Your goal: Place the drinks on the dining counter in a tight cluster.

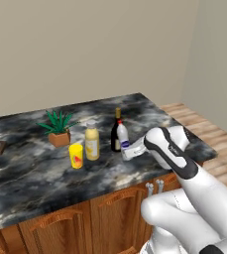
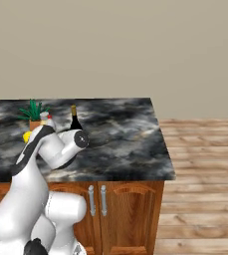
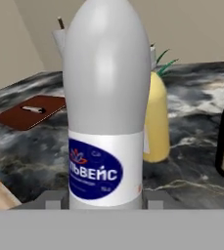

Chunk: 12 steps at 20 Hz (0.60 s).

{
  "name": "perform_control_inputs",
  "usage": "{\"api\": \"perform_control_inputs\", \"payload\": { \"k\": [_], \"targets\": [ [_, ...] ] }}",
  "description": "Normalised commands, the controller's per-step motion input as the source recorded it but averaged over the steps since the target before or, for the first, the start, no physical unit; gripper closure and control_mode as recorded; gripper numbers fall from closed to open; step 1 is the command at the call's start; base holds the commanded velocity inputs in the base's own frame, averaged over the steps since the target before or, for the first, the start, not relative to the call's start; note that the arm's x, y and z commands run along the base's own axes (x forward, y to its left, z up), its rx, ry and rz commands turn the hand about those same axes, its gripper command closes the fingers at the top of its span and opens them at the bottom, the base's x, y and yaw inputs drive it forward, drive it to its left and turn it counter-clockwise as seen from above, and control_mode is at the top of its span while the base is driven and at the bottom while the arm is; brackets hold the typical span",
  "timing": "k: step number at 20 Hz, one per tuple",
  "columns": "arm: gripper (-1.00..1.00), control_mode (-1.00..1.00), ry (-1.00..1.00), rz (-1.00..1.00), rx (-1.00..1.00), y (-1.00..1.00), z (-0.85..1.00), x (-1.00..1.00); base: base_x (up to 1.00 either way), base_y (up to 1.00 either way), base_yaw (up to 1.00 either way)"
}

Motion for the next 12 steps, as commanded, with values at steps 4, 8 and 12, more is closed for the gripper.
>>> {"api": "perform_control_inputs", "payload": {
  "k": [4,8,12],
  "targets": [
    [1.00,-1.00,-0.11,-0.08,0.00,0.03,-0.47,0.00,0.00,0.00,0.00],
    [1.00,-1.00,-0.26,-0.03,0.00,0.02,-0.45,0.00,0.00,0.00,0.00],
    [1.00,-1.00,-0.27,0.00,0.06,0.00,-0.79,0.00,0.00,0.00,0.00]
  ]
}}
